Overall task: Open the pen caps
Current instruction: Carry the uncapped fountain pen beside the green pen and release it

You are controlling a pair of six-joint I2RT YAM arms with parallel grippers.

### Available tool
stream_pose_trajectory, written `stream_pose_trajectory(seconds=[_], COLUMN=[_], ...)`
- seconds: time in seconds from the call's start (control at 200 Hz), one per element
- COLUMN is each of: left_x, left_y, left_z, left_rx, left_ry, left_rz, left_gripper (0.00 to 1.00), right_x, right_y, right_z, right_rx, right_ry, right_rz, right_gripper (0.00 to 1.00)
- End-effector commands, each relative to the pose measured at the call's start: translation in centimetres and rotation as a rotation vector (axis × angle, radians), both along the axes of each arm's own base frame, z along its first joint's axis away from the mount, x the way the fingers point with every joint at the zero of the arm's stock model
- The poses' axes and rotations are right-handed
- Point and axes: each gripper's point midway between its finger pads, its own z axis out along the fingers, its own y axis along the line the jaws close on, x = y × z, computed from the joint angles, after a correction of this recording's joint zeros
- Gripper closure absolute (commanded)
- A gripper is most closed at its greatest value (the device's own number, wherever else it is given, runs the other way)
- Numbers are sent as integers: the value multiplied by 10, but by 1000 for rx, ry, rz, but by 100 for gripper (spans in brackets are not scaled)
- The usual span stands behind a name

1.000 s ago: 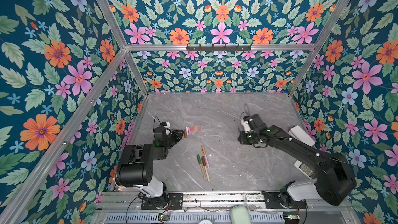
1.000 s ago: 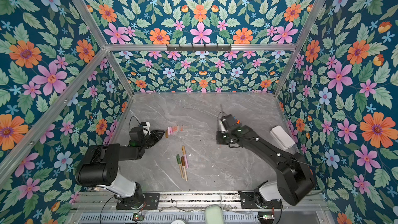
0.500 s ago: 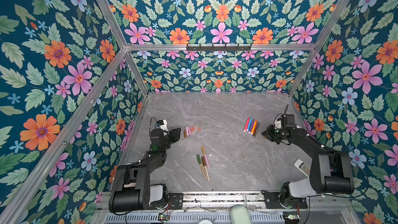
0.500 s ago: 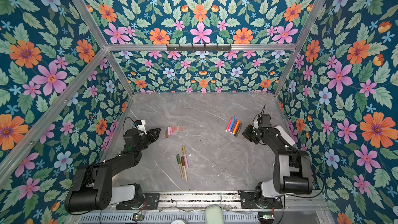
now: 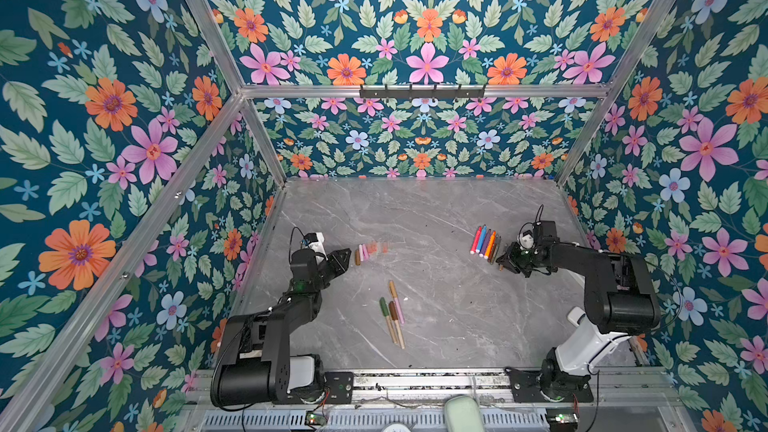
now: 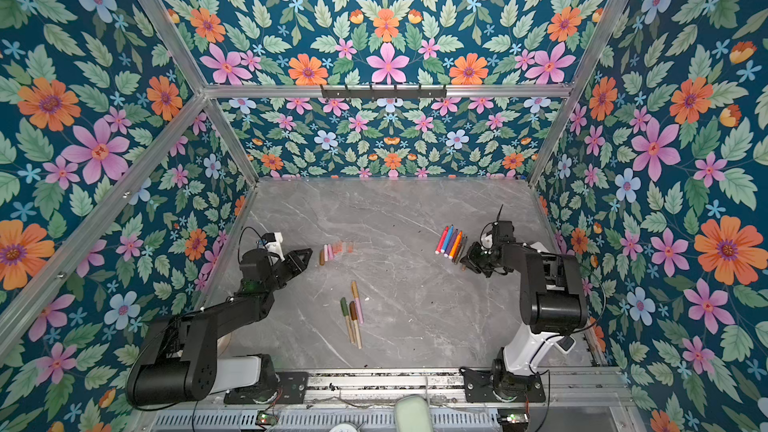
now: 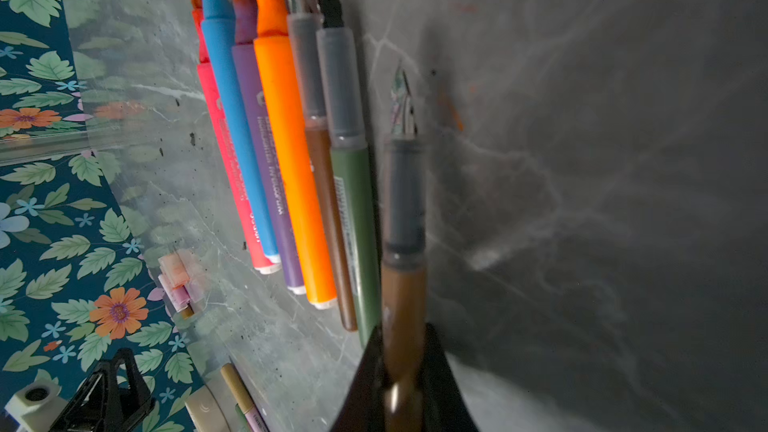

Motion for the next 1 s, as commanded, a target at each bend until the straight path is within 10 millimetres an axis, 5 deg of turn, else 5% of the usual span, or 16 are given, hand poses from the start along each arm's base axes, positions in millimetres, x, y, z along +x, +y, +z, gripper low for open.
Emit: stream_pose_trajectory(seconds=[0.0, 0.125, 0.59, 0.72, 0.995], left_x=[2, 2, 2, 3, -2], left_y=[-1, -1, -1, -1, 0], left_z=[3, 2, 3, 2, 10], left_rx=[1, 3, 0, -1, 17], left_ry=[-18, -14, -16, -19, -85], left_rz=[-7, -7, -9, -7, -2], left_gripper=[72, 72, 72, 72, 72], right_x=[2, 2, -4, -9, -45], right_y=[2, 2, 2, 4, 55], right_z=[1, 2, 16, 41, 57], right_rx=[8, 3, 1, 0, -112], right_ry=[-18, -20, -31, -95, -132], right_rz=[15, 22, 24, 20, 211], right_gripper=[71, 58, 58, 58, 58])
